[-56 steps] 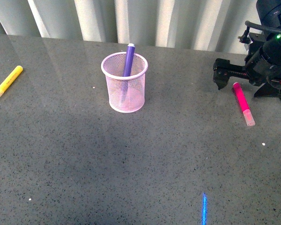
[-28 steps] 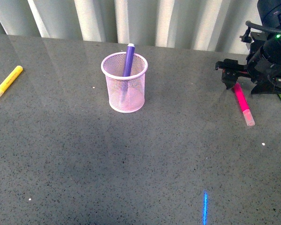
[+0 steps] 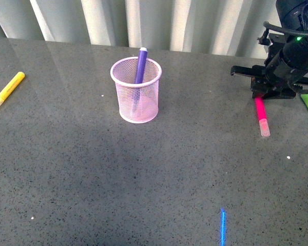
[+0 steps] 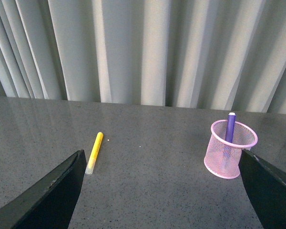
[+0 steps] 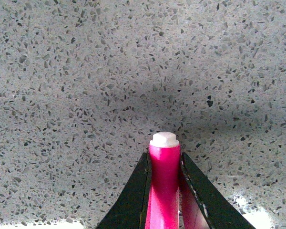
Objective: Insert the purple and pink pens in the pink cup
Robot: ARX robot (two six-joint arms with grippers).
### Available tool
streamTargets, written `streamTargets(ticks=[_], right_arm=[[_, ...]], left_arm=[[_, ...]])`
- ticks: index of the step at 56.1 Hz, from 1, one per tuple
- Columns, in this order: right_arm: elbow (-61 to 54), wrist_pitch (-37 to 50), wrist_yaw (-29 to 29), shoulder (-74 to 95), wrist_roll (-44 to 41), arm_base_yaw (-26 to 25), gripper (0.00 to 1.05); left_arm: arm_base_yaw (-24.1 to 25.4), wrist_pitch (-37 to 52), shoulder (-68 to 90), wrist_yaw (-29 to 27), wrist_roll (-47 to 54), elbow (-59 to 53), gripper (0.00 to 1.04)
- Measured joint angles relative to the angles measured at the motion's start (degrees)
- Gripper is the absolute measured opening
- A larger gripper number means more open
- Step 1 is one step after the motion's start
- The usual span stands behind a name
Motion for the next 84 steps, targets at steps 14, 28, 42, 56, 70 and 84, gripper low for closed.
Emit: streamTargets(ticks=[14, 28, 42, 56, 70, 84], right_arm=[[-1.55, 1.77, 0.68, -0.83, -0.17, 0.11, 0.12], [-12.92, 19.39, 4.00, -7.80, -6.67, 1.18, 0.12], [-24.28, 42.58, -1.44, -16.20, -12.61, 3.37, 0.12], [-24.81, 57.48, -10.88, -18.49, -10.64, 8.13, 0.12], [-20.17, 62.62, -16.92, -16.70, -8.90, 14.14, 0.12], [-16.00, 62.77, -20.74, -13.75, -9.20, 19.45, 0.12]], left_arm=[[0.00, 0.00, 0.00, -0.02, 0.00, 0.00, 0.98], [0.00, 0.00, 0.00, 0.00, 0.00, 0.00, 0.98], [0.00, 0.00, 0.00, 0.00, 0.00, 0.00, 0.98], [0.00, 0.00, 0.02, 0.00, 0.00, 0.00, 0.98], [0.00, 0.00, 0.00, 0.00, 0.00, 0.00, 0.98], [0.00, 0.00, 0.00, 0.00, 0.00, 0.00, 0.98]])
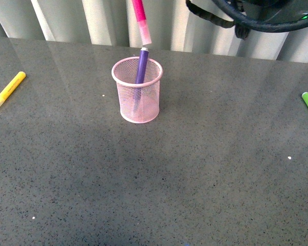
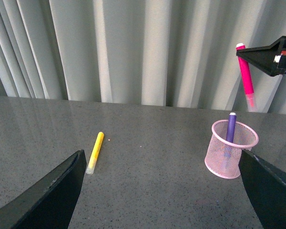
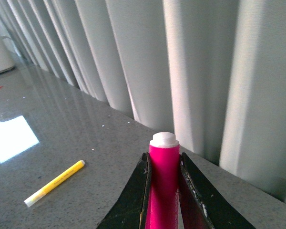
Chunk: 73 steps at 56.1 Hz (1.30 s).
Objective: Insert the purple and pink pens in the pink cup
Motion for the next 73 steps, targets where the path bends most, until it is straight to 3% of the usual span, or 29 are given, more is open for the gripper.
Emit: streamTargets(ticks=[18, 55, 67, 73], right_arm=[[2.25, -0.07, -0.66, 3.67, -2.29, 2.38, 0.12], [3.82, 0.28, -1.01, 8.00, -3.48, 2.47, 0.12], [3.72, -1.38, -0.55, 7.98, -2.71, 2.47, 0.43], [2.10, -1.42, 0.46, 6.78, -1.16, 2.38, 0.68]], left_arm=[[0.00, 0.00, 0.00, -0.02, 0.00, 0.00, 0.98], [0.00, 0.00, 0.00, 0.00, 0.00, 0.00, 0.98], [0.00, 0.00, 0.00, 0.00, 0.00, 0.00, 0.98], [0.00, 0.00, 0.00, -0.02, 0.00, 0.00, 0.98]])
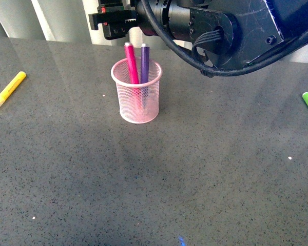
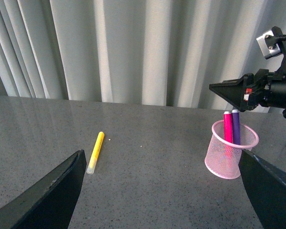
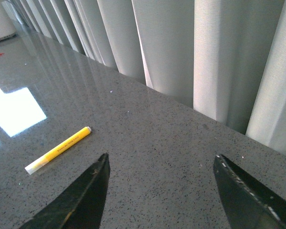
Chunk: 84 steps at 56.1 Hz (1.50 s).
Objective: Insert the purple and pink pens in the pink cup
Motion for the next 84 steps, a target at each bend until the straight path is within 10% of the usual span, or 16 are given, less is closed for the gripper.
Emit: streamTargets(ticks=[8, 23, 34, 45, 63, 84], right_arm=[[-3.54, 1.01, 4.07, -4.39, 0.81, -1.03, 0.99], [-10.60, -14.58, 23.71, -17.46, 0.00, -6.97, 0.98], [-11.37, -14.32, 24.81, -18.51, -0.44, -7.98, 0.98], [-29.79, 13.07, 33.51, -24.76, -5.20, -9.77, 0.61], [-52.28, 18.47, 27.80, -41.44, -5.53, -17.03, 0.03], [-67.54, 18.53, 22.93, -56.50, -5.68, -22.12, 0.03]], left_arm=[[0.00, 0.00, 0.00, 0.00, 0.00, 0.00, 0.98], [0.00, 0.00, 0.00, -0.02, 0.00, 0.00, 0.98], [0.00, 0.00, 0.00, 0.04, 0.00, 0.00, 0.98], [0.00, 0.00, 0.00, -0.11, -0.02, 0.00, 0.98], [0.00, 0.00, 0.00, 0.00, 0.00, 0.00, 0.98], [0.00, 0.00, 0.00, 0.00, -0.02, 0.00, 0.98]])
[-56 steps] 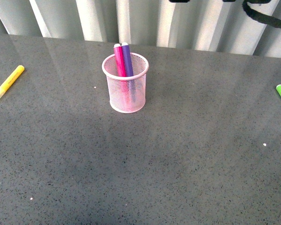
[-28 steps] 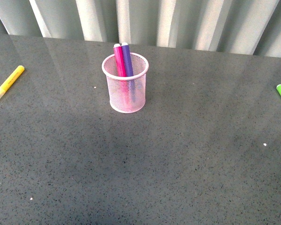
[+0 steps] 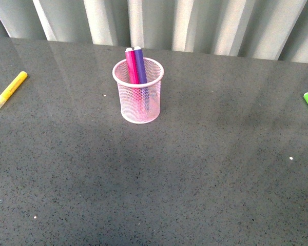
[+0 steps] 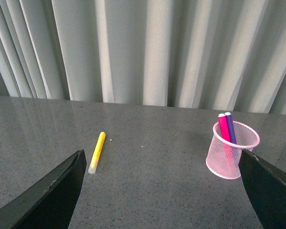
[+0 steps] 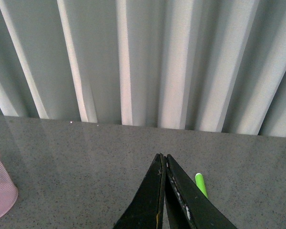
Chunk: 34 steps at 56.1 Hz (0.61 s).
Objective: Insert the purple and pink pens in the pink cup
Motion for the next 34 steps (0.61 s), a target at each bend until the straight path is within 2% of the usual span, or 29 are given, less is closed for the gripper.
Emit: streamTargets(ticks=[10, 13, 17, 34], right_arm=[[-3.13, -4.37, -1.49, -7.41, 0.00, -1.51, 0.03], [-4.11, -6.19, -4.79, -10.23, 0.00, -3.85, 0.03], [-5.16, -9.20, -4.90, -14.60, 0.02, -5.40, 0.03], [-7.23, -21.49, -5.16, -29.59, 0.02, -5.51, 0.03]], left_arm=[[0.00, 0.00, 0.00, 0.00, 0.02, 0.00, 0.98], [0.00, 0.00, 0.00, 0.00, 0.02, 0.00, 0.98], [0.00, 0.00, 0.00, 0.00, 0.02, 0.00, 0.98], [0.00, 0.00, 0.00, 0.00, 0.02, 0.00, 0.98]])
